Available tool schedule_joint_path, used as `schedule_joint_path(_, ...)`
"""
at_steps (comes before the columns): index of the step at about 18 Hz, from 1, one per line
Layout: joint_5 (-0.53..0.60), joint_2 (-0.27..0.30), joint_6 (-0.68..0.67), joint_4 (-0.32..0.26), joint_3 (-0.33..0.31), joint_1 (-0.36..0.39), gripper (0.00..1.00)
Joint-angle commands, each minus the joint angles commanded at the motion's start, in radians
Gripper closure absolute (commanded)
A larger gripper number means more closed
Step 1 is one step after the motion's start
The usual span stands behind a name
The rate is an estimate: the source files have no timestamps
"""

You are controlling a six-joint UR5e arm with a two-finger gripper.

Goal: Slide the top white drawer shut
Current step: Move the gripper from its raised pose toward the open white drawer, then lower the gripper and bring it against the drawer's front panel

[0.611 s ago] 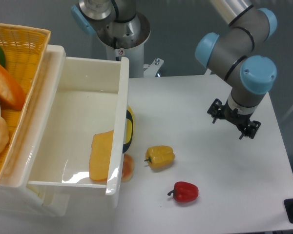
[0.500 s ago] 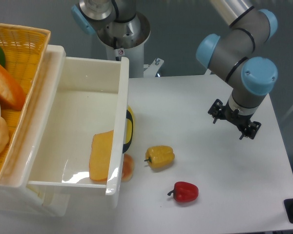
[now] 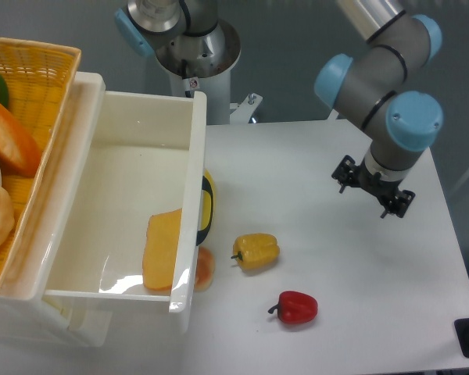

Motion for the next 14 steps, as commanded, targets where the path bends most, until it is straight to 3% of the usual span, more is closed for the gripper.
schedule_joint_path(3,-0.003,0.006,-0.005,-0.002,-0.035,-0.015,0.00)
schedule_joint_path(8,-0.017,-0.001,-0.129,0.000,-0.037,-0.080,0.00)
schedule_joint_path(14,-0.141,0.008,-0.515,0.002,0.003,-0.120,0.00)
